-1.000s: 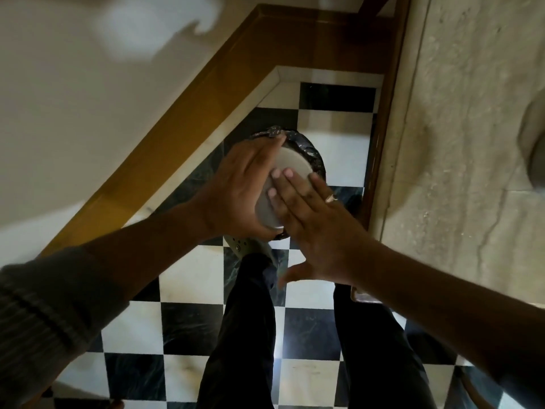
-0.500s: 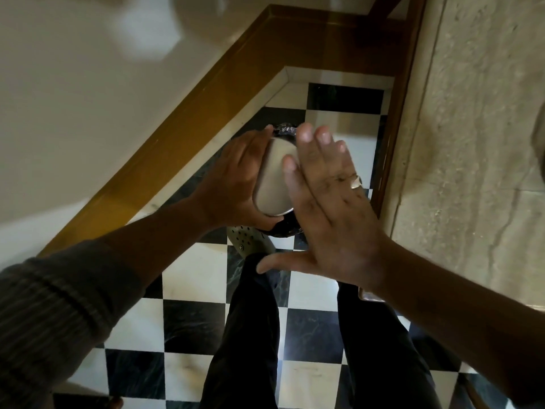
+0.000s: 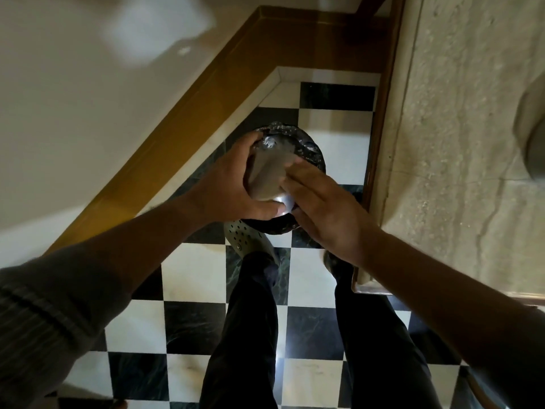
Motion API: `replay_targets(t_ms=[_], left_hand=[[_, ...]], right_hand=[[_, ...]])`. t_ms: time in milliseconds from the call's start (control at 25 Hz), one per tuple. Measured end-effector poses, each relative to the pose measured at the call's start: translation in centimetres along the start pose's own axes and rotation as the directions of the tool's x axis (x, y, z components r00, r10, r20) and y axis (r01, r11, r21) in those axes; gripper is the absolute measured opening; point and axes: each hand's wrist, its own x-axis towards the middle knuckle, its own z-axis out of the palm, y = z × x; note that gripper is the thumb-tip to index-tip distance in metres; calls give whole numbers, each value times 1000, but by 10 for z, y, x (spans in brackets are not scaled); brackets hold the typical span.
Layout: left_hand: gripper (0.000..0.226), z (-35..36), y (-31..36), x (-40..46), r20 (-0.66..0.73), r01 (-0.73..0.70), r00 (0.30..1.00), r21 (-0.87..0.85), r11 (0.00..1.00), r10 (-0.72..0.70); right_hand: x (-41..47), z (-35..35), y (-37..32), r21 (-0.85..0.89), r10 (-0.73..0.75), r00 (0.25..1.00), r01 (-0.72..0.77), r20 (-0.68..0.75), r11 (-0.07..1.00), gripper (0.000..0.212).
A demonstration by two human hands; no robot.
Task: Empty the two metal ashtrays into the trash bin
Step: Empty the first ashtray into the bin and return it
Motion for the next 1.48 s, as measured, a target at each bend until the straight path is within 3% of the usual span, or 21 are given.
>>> replay_targets(t_ms=[40,120,240,320,440,720,920,1120,1240,1480], left_hand=[[109,-2,2,-1,38,113,993,-147,983,-109],[72,-5,10,-2,62,334,939,-411,848,-340],[57,-10,27,-3,61,464,834,-616,637,-548],[39,-16,42,-4,38,455,833,-614,644,-552],[38,-24,73,-10,52,464,834,-606,646,-549],[21,-7,170,-12,23,463,827,-594,658,-561],[20,27,239,21,7,432,854,-569,700,-521],[35,51,274,46,10,376,893,-566,734,-450],[37,60,280,58,9,390,885,-559,732,-465],[40,66,273,75,-17,416,860,-557,719,-511]], right_hand=[[2,-5,1,138,80,996,-76,-25,988,46],[8,-16,2,323,286,958,-270,-3,907,45],[12,-25,3,389,521,852,-497,49,776,32],[14,-29,2,532,655,752,-584,73,612,24],[11,-41,-2,653,764,629,-640,143,404,24],[-29,-91,-2,781,883,435,-608,176,144,27],[-56,-129,30,790,966,250,-605,71,99,21],[-68,-137,55,819,986,160,-572,48,53,20],[-69,-137,63,831,989,144,-555,40,47,20],[-66,-136,74,813,980,197,-572,6,110,22]])
